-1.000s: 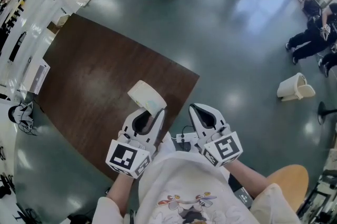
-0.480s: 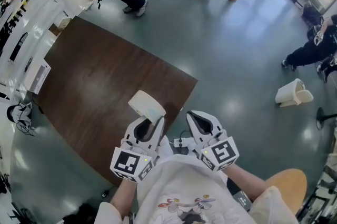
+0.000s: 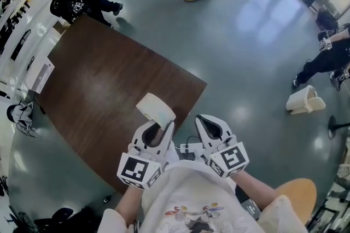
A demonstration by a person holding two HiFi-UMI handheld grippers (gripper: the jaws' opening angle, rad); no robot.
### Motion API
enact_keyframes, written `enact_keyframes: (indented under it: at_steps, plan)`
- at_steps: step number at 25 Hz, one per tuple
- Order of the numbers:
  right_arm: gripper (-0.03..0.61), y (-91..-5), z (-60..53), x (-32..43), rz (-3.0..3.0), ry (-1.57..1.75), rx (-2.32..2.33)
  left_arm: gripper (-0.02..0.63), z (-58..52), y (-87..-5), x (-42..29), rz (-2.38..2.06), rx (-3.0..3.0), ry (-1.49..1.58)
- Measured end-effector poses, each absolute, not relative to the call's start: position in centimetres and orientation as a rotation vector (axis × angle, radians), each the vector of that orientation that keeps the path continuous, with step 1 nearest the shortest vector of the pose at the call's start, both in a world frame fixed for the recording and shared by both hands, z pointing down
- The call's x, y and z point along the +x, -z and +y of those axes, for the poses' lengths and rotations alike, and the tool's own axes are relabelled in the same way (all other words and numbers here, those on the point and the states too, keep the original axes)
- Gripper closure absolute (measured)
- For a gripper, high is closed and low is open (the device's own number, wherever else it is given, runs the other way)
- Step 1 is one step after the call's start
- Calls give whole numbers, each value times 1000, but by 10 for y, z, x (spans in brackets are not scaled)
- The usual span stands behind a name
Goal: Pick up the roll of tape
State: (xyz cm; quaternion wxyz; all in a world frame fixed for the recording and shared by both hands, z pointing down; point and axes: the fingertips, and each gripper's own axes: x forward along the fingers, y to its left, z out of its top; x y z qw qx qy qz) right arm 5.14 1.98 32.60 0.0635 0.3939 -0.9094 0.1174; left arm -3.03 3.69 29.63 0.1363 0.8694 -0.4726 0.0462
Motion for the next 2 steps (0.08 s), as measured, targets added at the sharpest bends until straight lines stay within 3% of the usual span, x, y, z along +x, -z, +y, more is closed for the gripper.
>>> enact_keyframes:
  at_steps: [2]
  plan:
    - [572, -327, 22, 49, -2745, -357, 1189, 531, 39, -297, -33, -1374, 2516, -130]
